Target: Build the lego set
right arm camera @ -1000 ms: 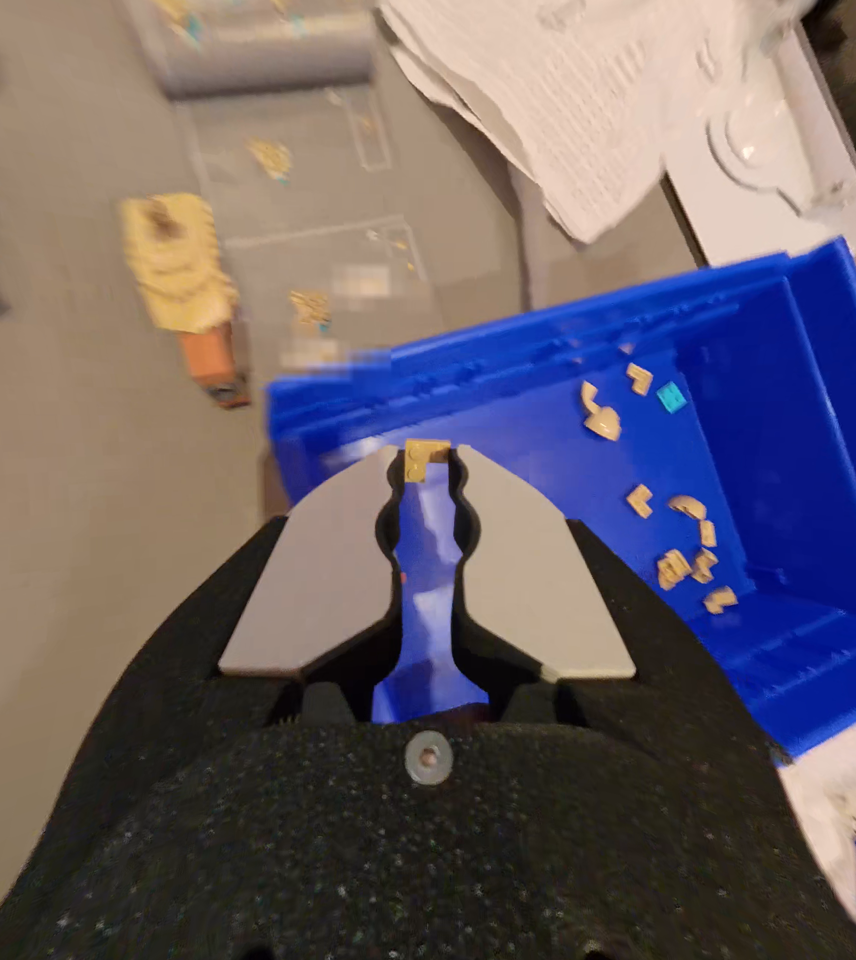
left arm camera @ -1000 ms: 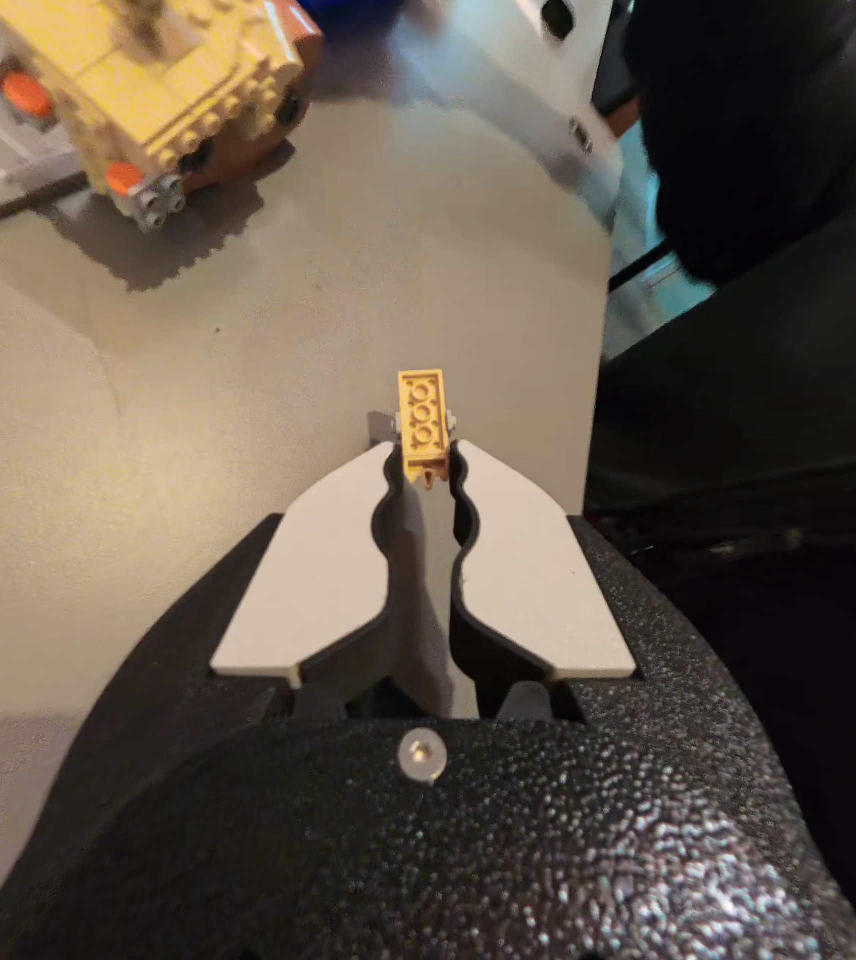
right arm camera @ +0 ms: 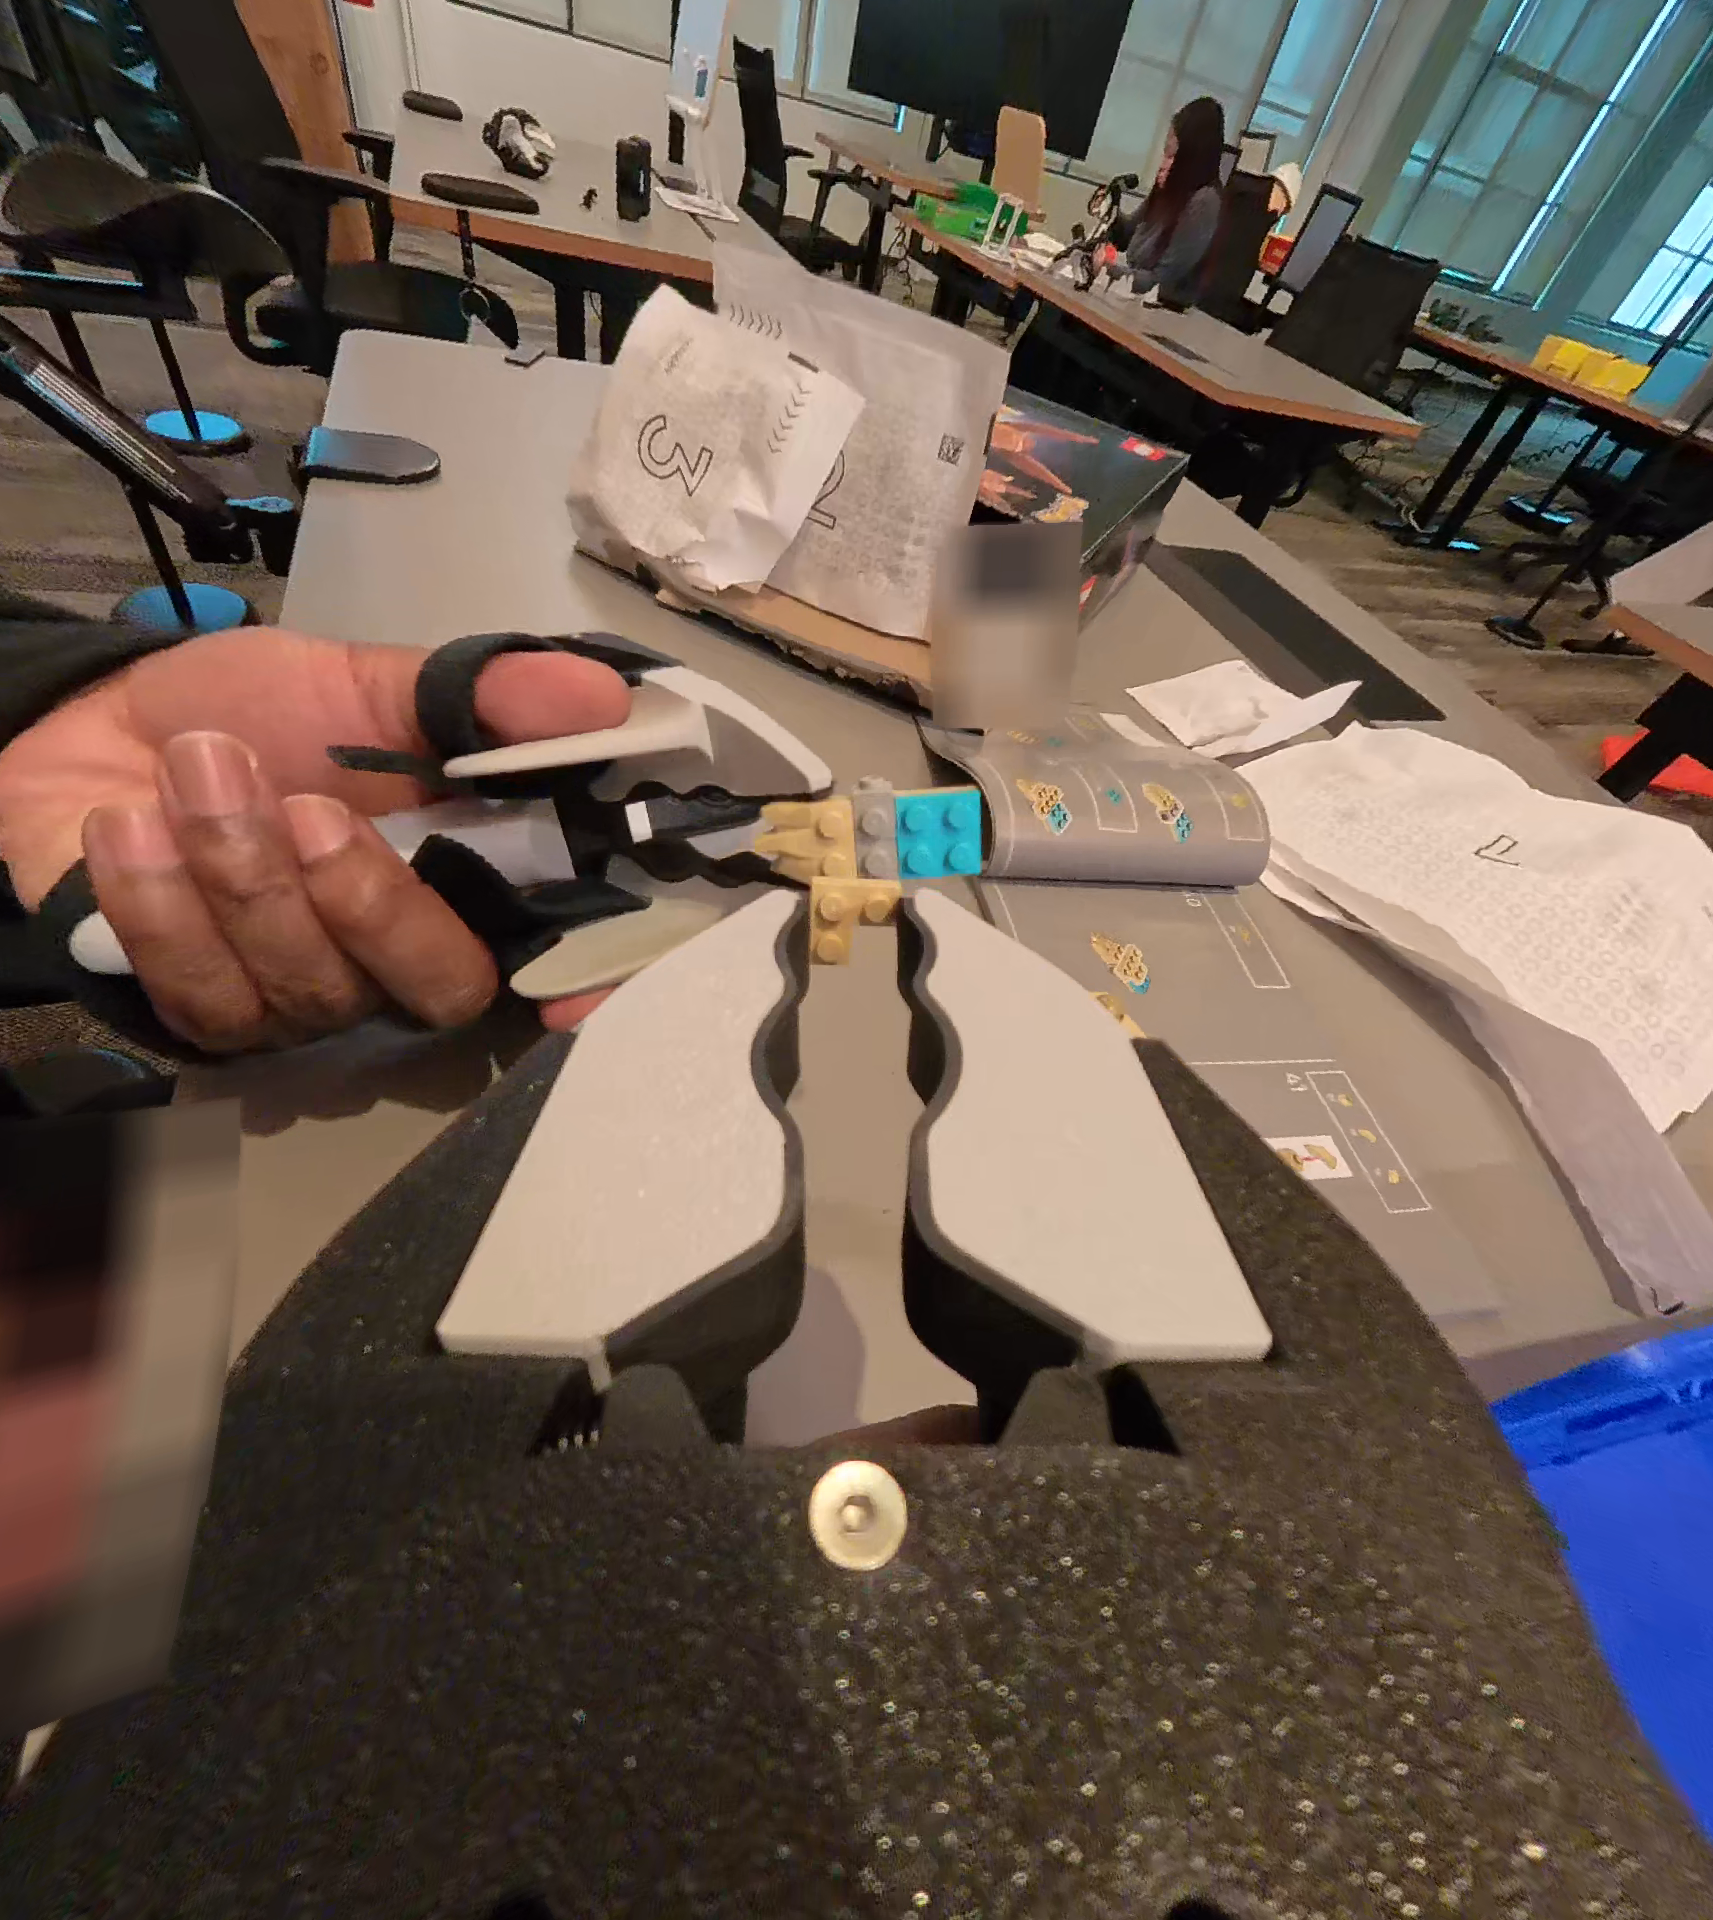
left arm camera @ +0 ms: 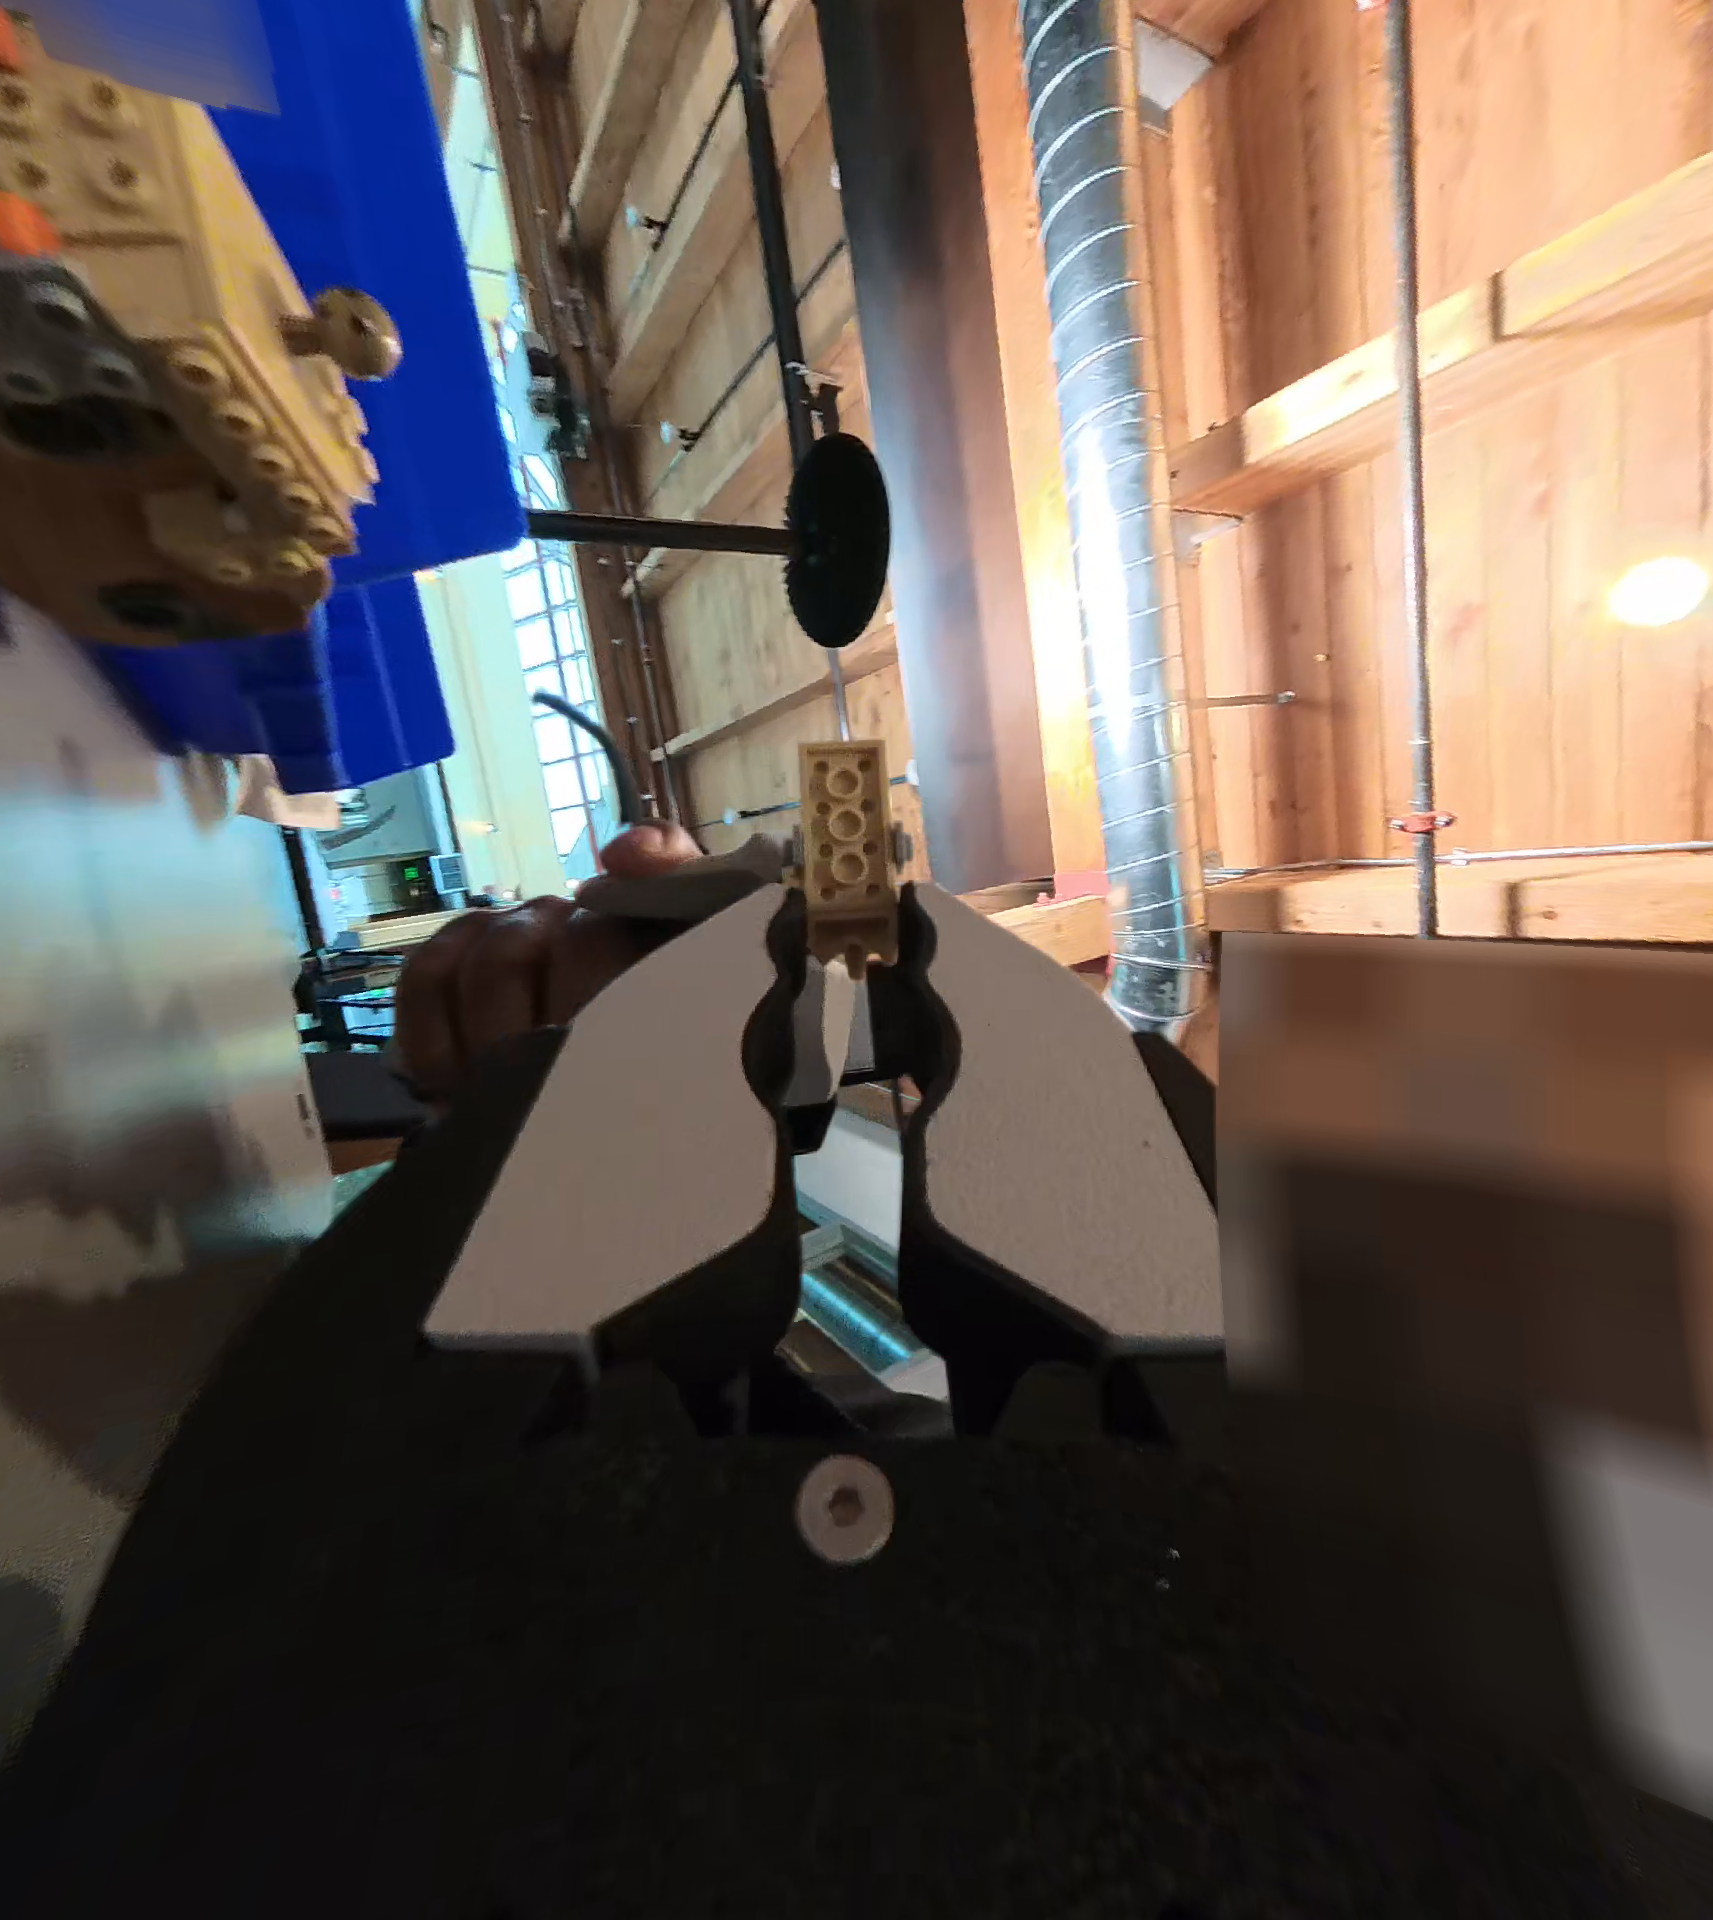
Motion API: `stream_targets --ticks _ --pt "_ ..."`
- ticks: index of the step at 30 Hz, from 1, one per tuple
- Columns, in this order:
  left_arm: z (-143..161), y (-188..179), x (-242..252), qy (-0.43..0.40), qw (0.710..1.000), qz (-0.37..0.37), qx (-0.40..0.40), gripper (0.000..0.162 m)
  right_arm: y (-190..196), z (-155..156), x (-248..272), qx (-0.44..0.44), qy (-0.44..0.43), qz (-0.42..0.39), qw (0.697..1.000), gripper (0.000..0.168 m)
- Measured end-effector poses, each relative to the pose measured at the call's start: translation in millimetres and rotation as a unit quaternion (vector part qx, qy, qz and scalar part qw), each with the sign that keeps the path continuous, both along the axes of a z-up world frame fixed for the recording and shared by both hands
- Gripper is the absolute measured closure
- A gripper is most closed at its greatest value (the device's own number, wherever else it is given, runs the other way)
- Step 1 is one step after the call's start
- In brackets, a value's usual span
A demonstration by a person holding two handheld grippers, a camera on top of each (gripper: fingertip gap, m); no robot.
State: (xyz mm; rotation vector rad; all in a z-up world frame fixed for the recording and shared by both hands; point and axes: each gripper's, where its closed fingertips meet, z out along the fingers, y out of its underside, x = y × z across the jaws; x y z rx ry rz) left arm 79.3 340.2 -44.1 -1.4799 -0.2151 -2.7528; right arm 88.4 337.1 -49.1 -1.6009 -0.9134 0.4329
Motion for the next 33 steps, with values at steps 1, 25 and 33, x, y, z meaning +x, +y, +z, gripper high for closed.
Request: stream_targets --ticks 1,25,33 --pt "3 -1 0 -0.010 1.000 -0.001 0.001 0.146 1 1 -1 0.001 -0.001 -0.002 1.000 0.153" --pt "10 -11 2 -0.034 0.999 -0.018 0.012 0.146 -2 13 -5 0.045 -0.050 -0.010 0.998 0.153" --pt "10 -11 3 -0.036 0.999 -0.022 0.014 0.146 -2 13 -5 0.054 -0.063 -0.006 0.997 0.153"
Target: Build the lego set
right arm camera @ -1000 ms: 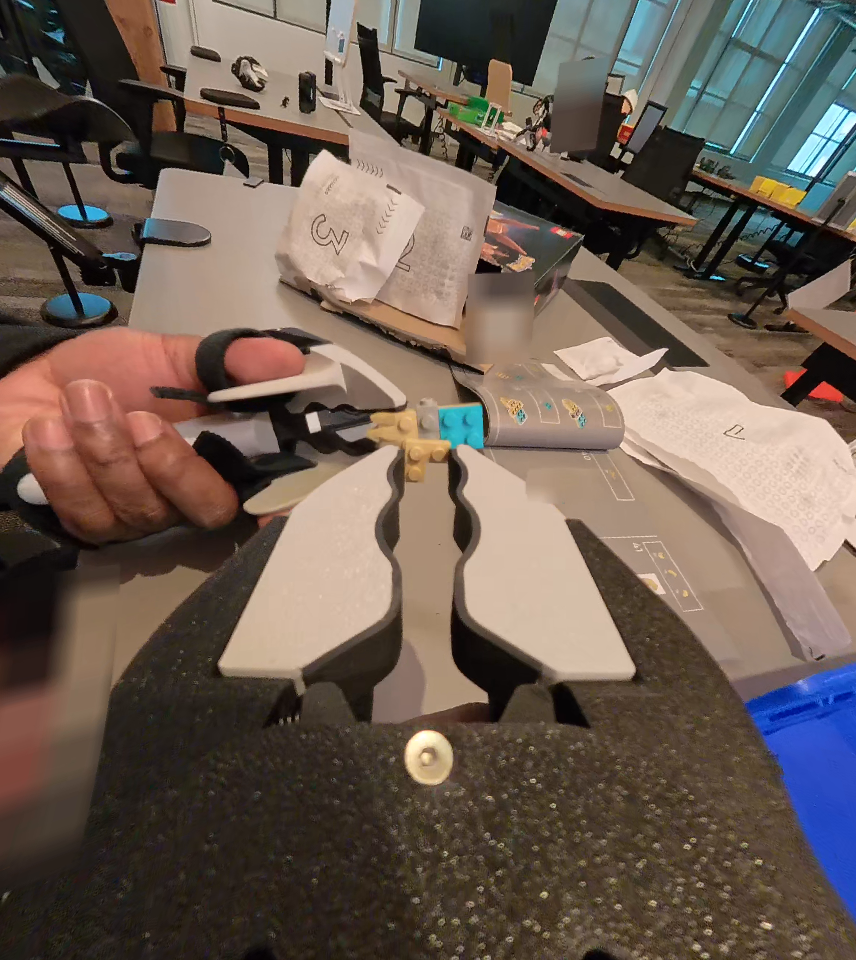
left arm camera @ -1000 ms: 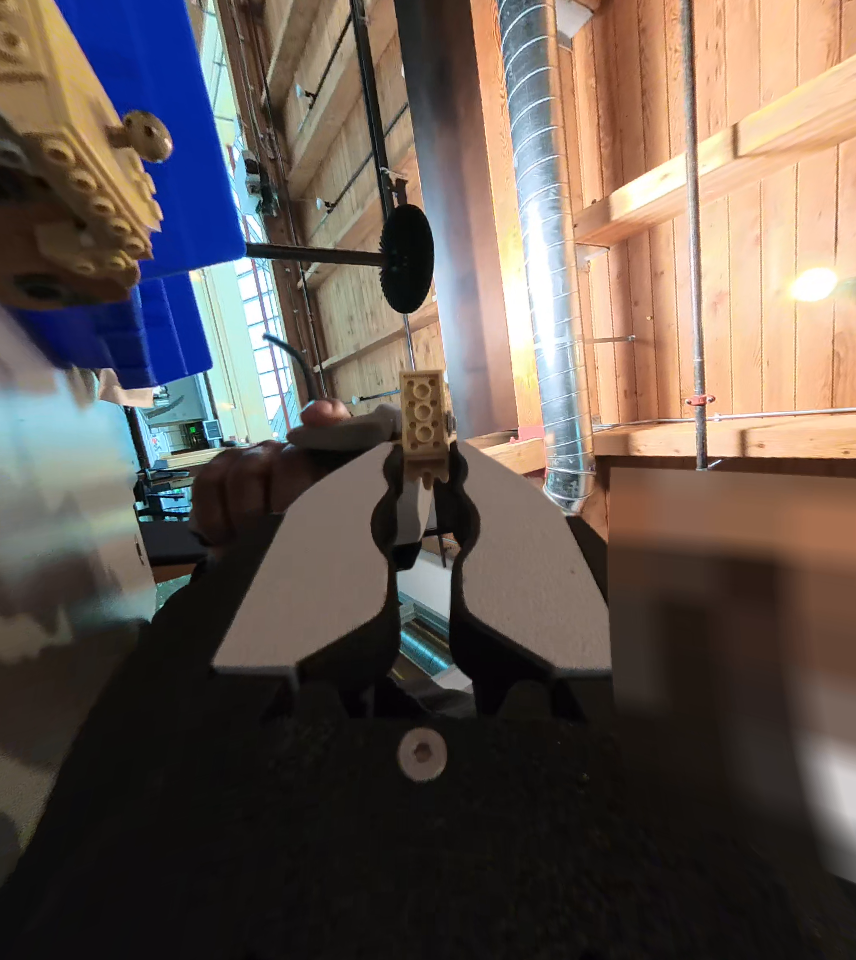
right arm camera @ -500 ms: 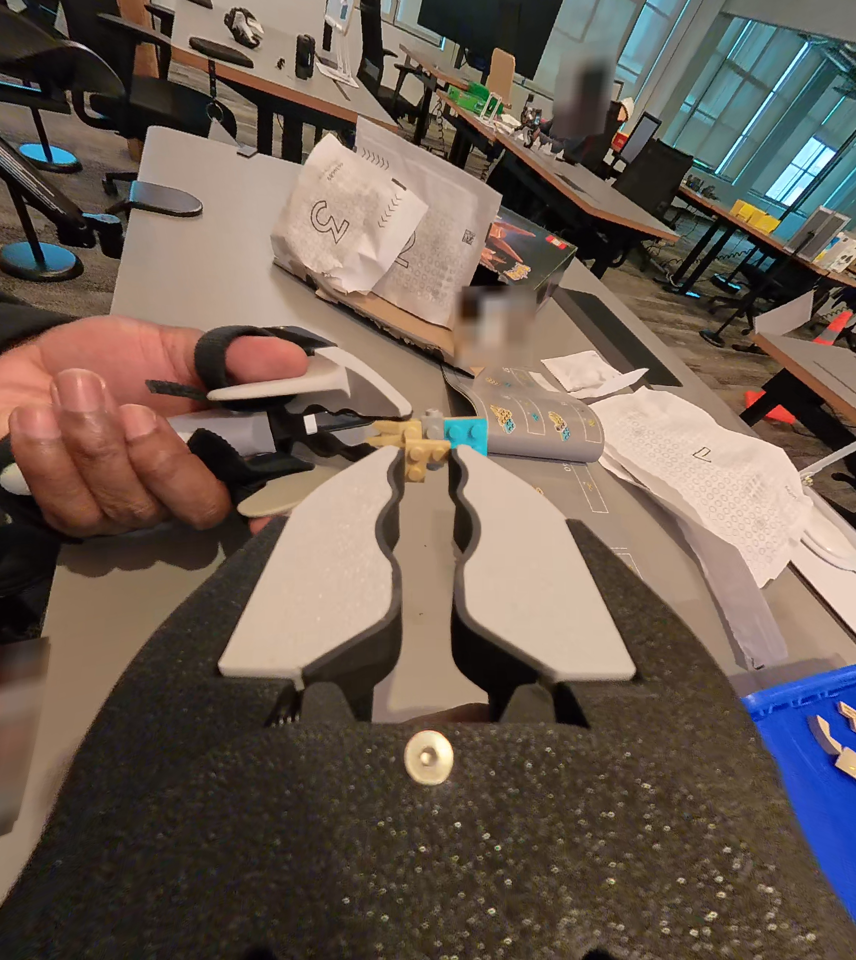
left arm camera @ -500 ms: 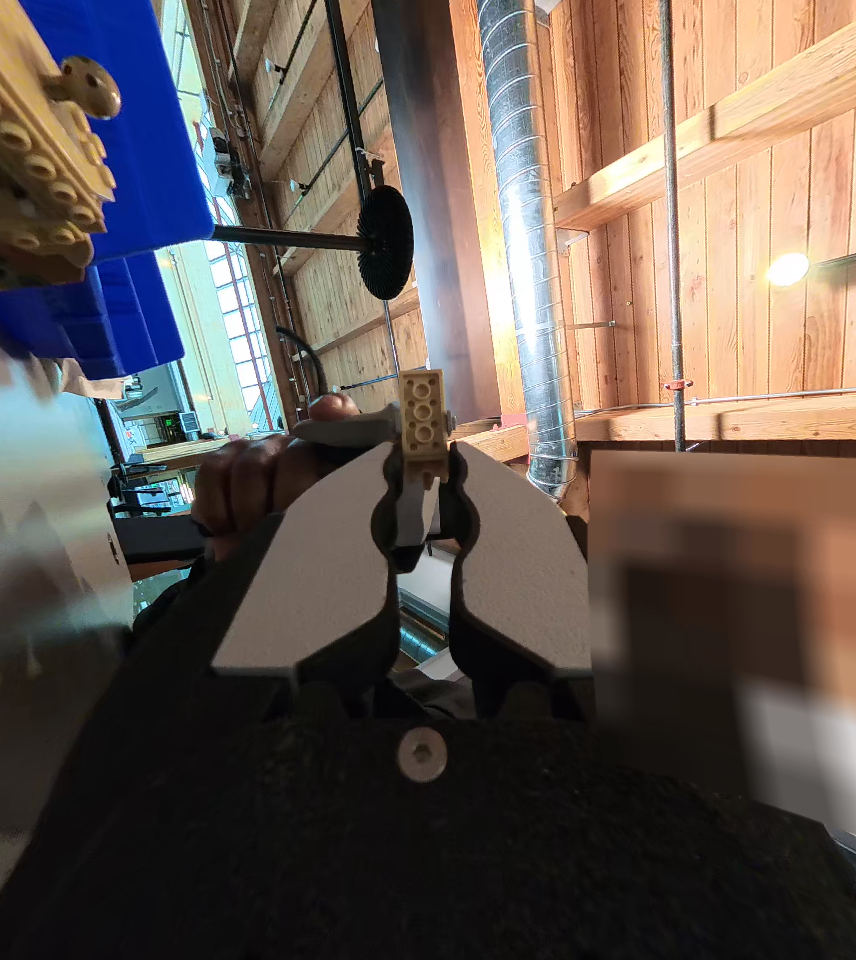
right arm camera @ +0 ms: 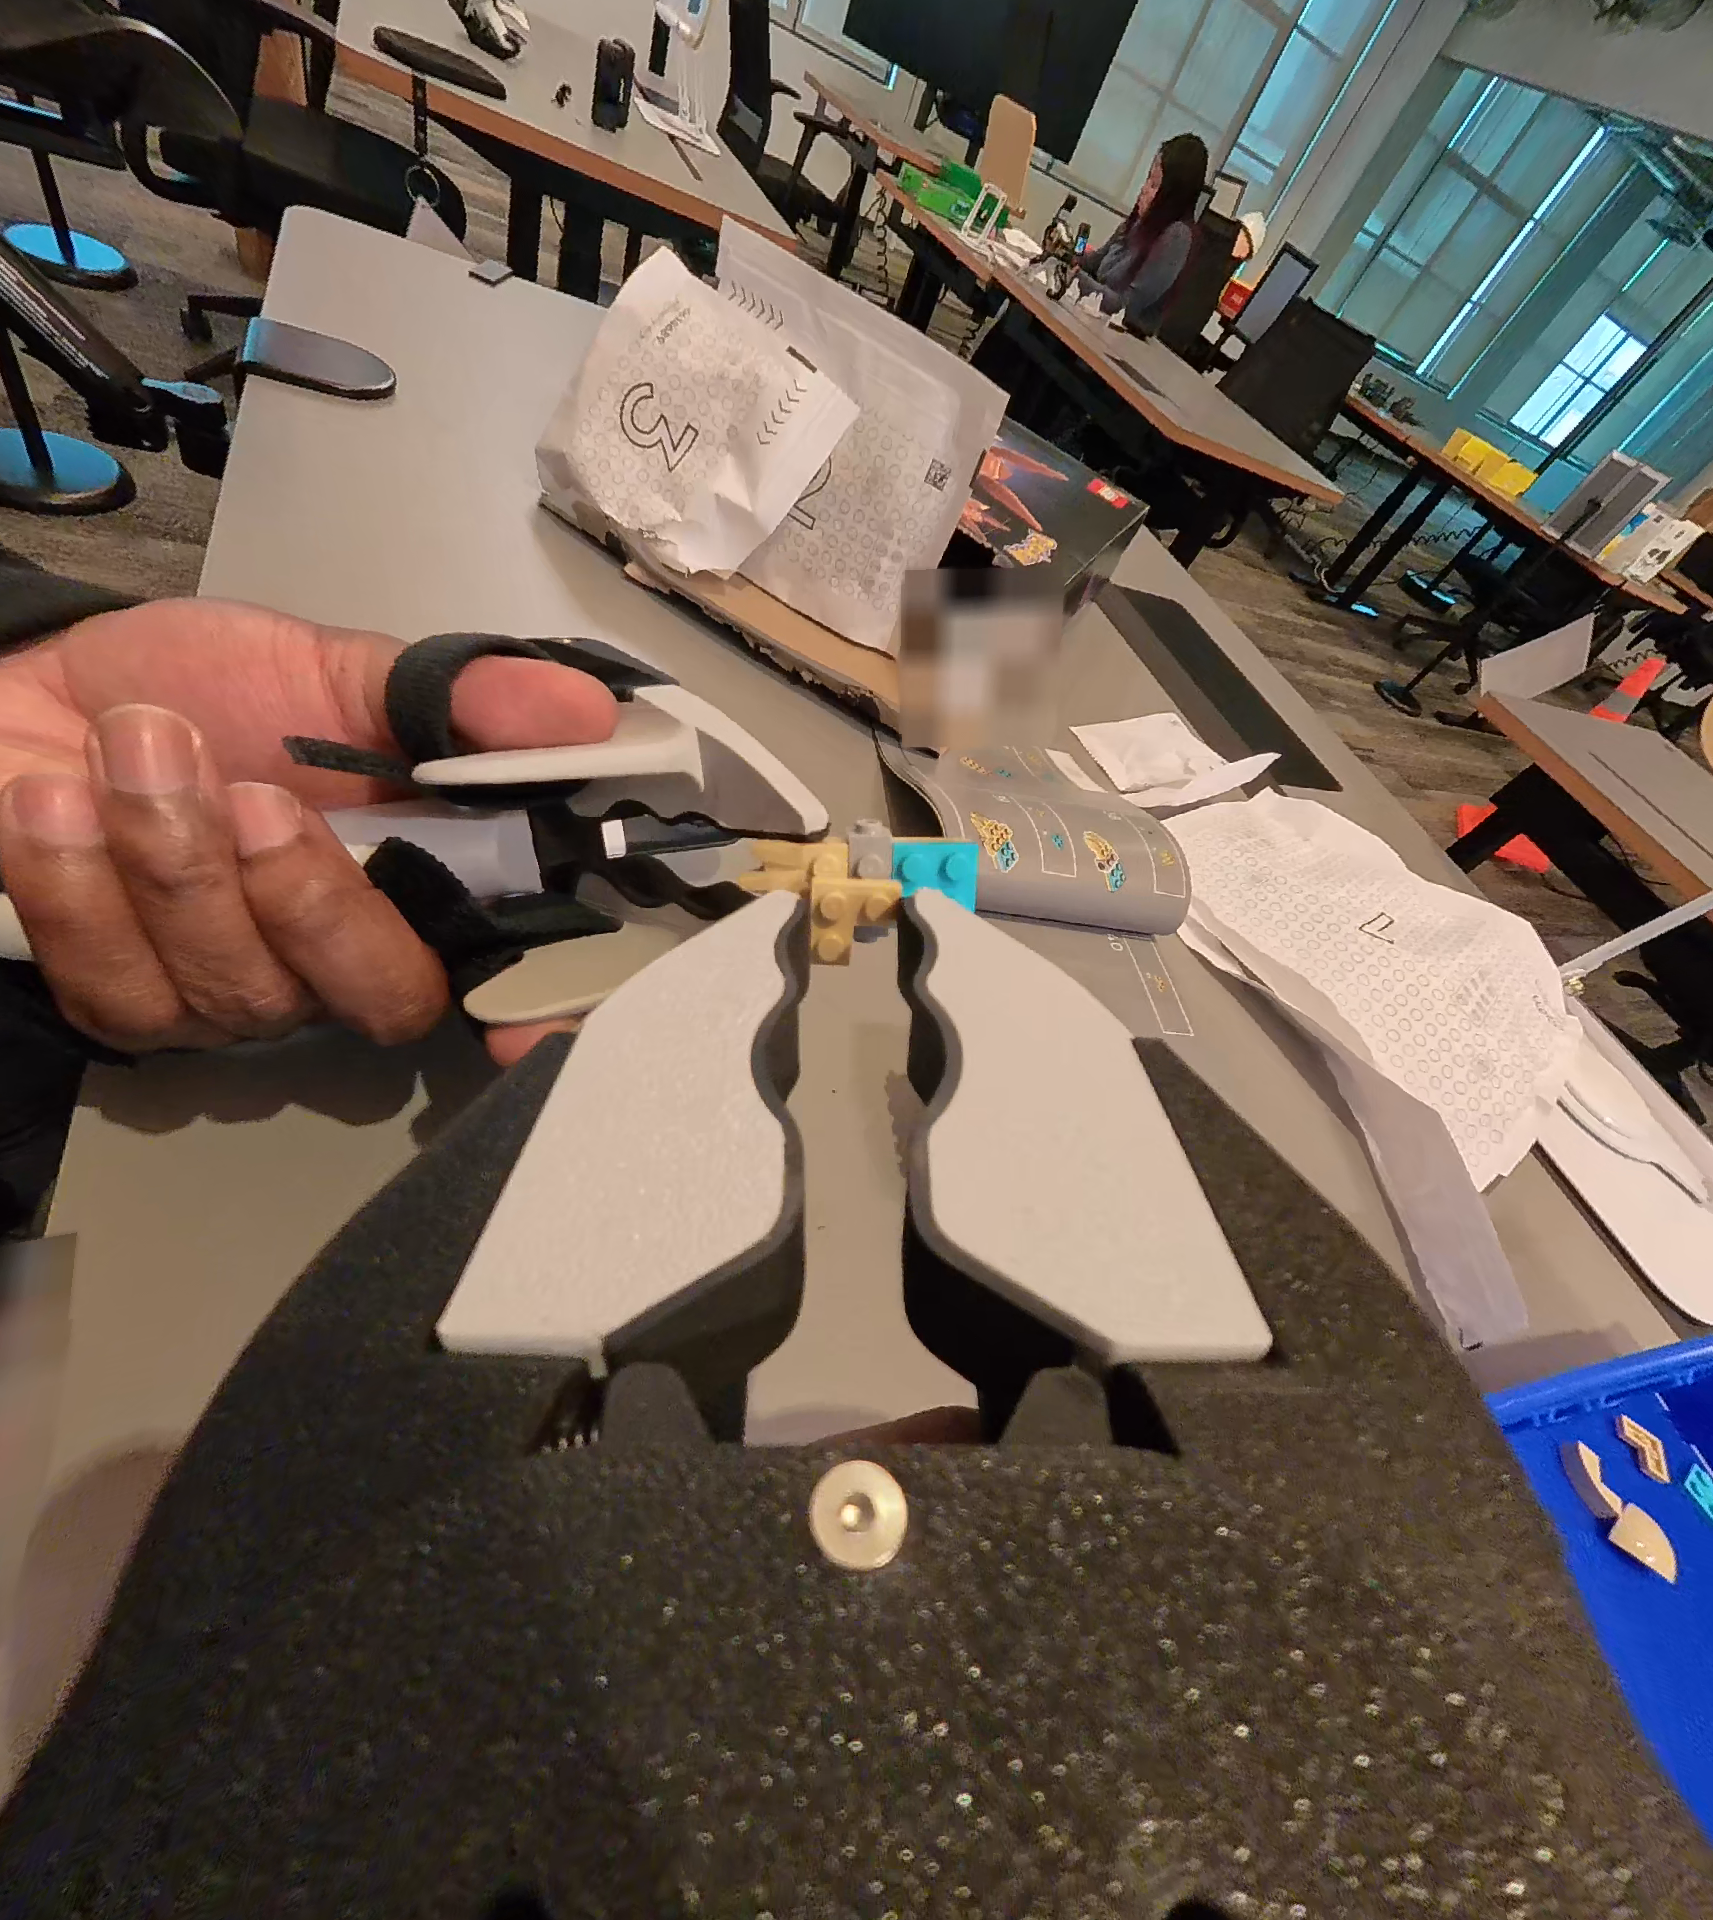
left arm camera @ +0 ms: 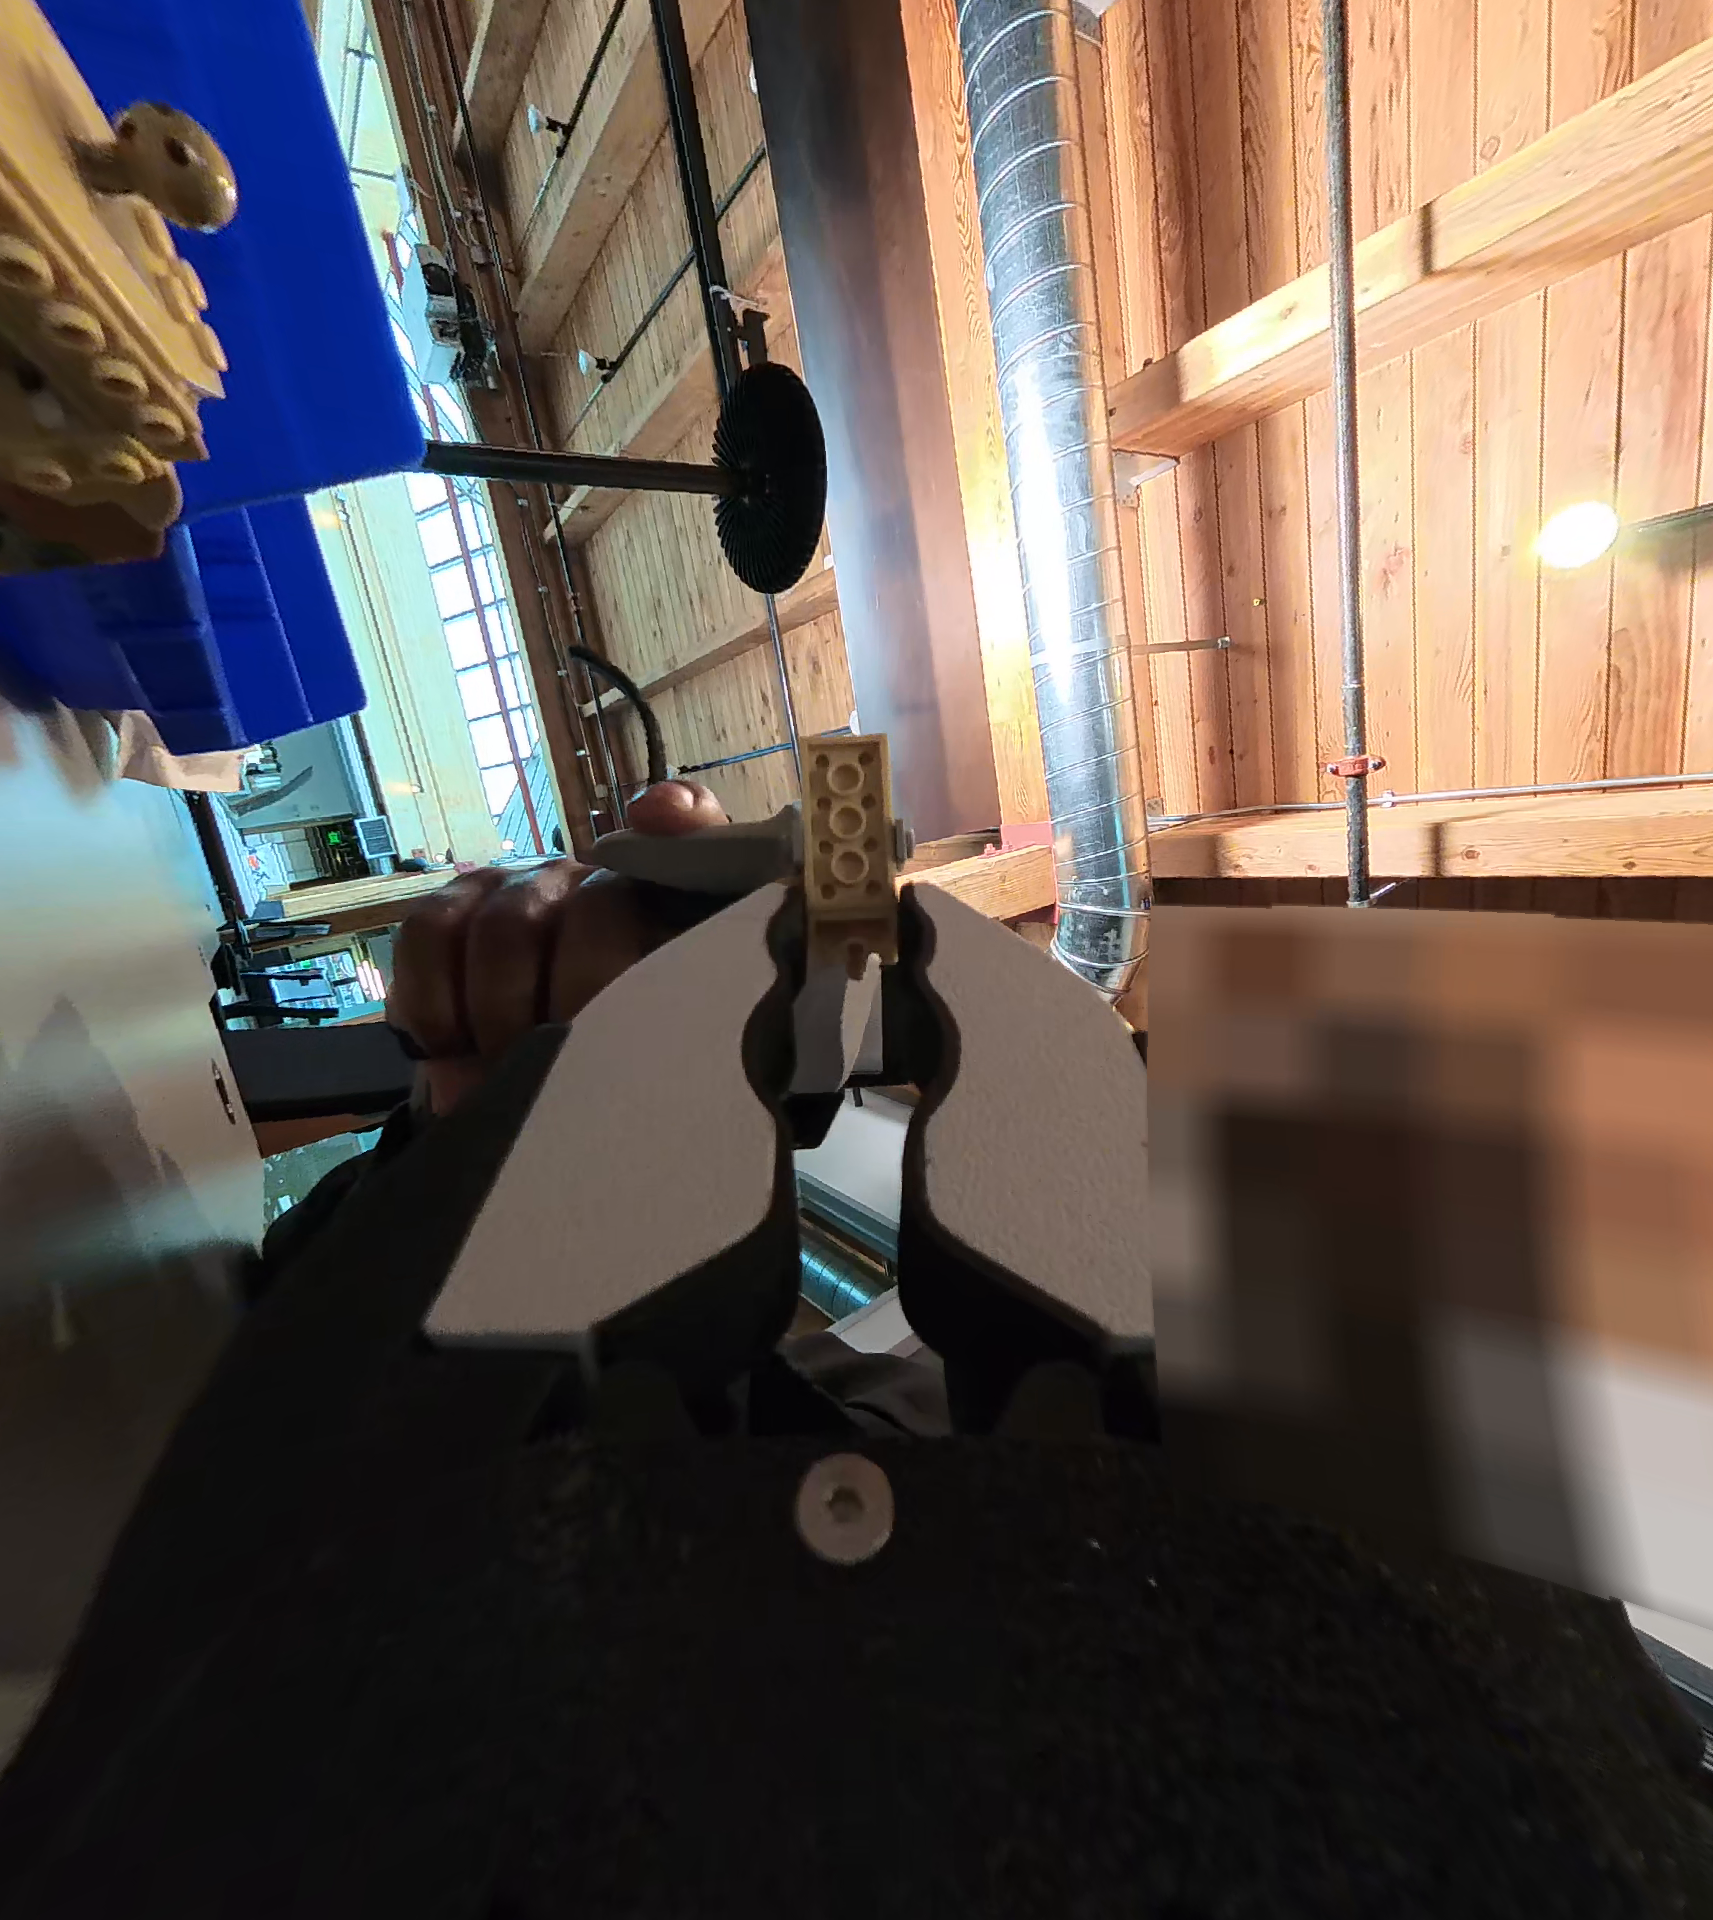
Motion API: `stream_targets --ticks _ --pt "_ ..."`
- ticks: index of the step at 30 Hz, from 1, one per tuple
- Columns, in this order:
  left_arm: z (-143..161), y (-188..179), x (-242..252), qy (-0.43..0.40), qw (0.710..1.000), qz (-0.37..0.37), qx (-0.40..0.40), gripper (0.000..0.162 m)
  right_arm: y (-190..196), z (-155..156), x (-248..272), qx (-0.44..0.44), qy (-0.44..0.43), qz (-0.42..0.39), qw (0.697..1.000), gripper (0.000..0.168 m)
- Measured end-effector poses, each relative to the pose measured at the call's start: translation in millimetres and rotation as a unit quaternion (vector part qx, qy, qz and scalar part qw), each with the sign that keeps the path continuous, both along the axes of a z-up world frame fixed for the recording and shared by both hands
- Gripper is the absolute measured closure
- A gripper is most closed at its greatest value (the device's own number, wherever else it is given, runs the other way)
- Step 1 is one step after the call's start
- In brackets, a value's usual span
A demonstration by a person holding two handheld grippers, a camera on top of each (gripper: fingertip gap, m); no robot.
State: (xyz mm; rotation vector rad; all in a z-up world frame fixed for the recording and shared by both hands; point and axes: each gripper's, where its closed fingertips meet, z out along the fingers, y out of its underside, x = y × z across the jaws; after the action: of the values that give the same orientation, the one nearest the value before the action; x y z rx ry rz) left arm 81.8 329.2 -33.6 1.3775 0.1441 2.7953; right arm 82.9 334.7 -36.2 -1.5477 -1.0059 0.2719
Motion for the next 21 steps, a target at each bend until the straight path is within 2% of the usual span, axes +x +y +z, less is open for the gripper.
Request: stream_targets --ticks 21 --pt "-0.9 -2.3 0.3 0.006 1.000 -0.001 0.008 0.146 -1.0 -2.6 0.2 -0.001 -0.011 0.011 1.000 0.153"
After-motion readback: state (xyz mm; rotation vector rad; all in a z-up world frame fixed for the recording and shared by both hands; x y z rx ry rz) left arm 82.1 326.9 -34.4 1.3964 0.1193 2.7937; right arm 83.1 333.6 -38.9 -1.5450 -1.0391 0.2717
